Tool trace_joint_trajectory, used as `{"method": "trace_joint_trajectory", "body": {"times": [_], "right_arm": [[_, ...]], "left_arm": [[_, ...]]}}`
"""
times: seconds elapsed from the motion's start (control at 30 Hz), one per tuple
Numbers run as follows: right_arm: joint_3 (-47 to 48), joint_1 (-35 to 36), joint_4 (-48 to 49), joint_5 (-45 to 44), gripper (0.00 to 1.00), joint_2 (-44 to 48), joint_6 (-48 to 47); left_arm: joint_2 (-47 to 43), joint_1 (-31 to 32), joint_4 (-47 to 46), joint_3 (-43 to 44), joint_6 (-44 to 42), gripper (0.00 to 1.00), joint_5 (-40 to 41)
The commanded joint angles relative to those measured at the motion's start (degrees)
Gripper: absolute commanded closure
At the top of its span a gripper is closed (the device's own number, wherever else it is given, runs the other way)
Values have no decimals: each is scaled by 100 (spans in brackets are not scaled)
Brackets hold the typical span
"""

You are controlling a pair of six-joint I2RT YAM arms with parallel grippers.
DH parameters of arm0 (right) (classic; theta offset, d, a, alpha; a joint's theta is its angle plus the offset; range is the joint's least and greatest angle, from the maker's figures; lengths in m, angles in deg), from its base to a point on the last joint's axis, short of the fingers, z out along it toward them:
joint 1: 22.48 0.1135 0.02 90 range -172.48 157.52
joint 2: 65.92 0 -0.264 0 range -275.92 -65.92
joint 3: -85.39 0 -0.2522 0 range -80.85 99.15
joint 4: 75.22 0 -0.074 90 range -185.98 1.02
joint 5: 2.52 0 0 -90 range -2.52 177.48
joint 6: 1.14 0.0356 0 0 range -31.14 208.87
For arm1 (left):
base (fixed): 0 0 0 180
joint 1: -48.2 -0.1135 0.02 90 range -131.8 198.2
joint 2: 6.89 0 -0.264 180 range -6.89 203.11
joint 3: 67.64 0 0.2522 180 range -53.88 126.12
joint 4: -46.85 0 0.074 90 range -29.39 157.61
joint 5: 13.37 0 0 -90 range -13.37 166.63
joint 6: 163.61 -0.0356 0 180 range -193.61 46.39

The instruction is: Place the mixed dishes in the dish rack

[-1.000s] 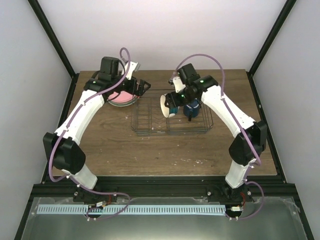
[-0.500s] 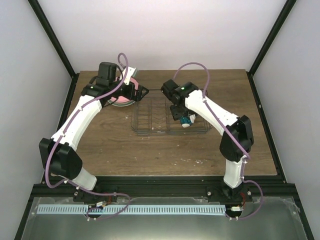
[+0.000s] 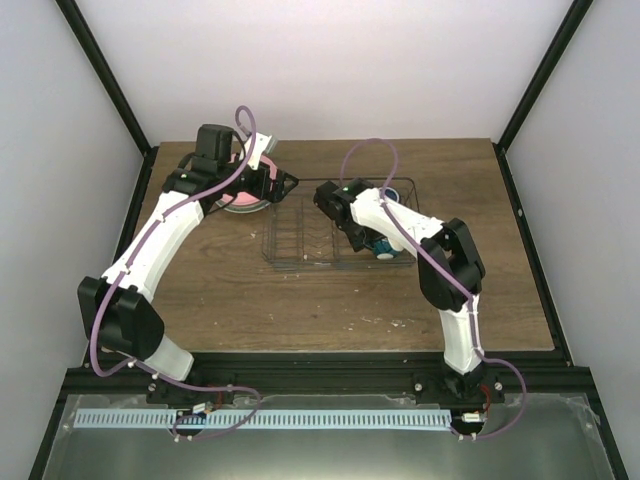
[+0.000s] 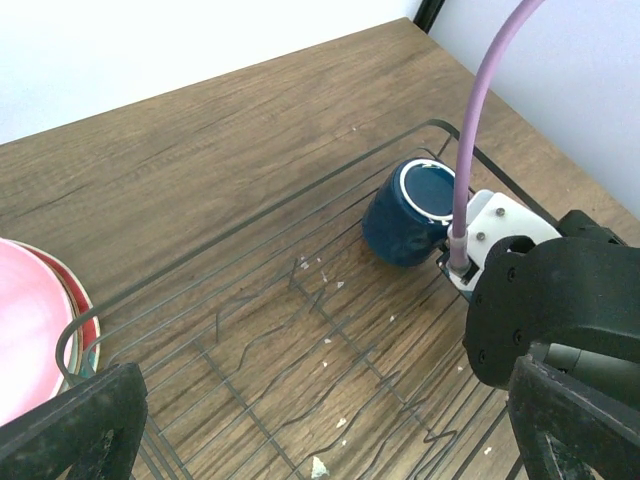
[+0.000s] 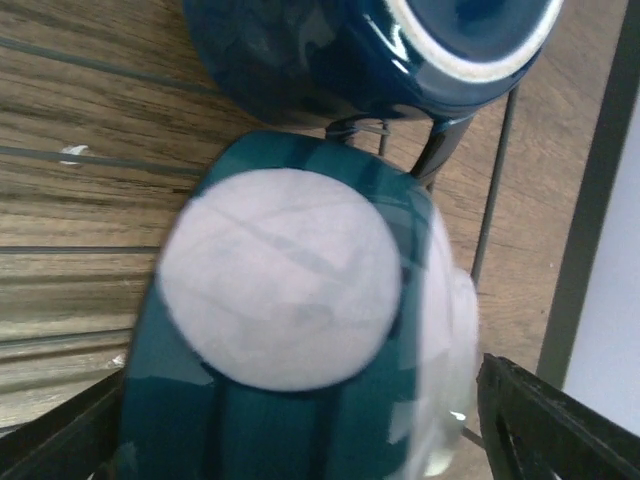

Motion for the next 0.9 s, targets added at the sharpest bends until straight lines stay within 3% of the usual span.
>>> {"method": "trace_joint_trajectory", "body": {"times": [0.0,0.07,0.33,0.53,0.87], "right_arm": [[222,89,-62,-393,6,-115,74],[275,121,-62,-389,0,-162,46],[331,218,79,63,0,-243,-130],[348,326,462,983,0,-41,-500],[688,382,182,1507,0,135,-440]], "left_arm": [[-111,-25,-80,-24,-55,0,-28],[-85,-29,-80,-12,-60,0,-27],[-22,-38,-71,11,-57,0,-18],[23,-36,-63,46,-47,0,-62],[56,-38,-1,63,-62,0,169]]}}
